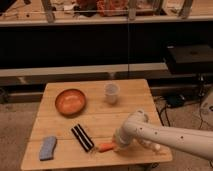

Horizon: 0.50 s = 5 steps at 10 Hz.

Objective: Place the pepper in the ceramic bowl

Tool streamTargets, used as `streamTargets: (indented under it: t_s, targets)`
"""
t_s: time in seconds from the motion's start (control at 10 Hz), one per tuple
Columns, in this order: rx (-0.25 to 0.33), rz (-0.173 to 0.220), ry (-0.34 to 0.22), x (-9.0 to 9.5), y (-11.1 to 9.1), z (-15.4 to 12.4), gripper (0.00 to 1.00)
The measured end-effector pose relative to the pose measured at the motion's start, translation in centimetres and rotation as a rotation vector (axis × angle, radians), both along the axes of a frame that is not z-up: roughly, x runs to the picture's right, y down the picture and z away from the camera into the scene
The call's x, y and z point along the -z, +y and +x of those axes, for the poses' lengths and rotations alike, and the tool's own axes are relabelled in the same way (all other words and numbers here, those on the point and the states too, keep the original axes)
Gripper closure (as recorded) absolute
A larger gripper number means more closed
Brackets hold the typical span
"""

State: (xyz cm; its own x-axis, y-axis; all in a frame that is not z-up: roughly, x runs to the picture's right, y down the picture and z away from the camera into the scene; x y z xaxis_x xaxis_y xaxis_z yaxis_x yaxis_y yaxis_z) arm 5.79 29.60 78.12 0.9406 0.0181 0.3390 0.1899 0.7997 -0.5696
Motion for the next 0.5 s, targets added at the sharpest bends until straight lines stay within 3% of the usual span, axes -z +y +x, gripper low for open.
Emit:
streamTargets:
  t_s: [0.2,0.5]
  targets:
    - [-0.013,0.016,0.023,-0.39,-0.11,0.06,0.93]
    - [-0.007,0.012,0.026,-0.16,-0.13,0.31,1.0]
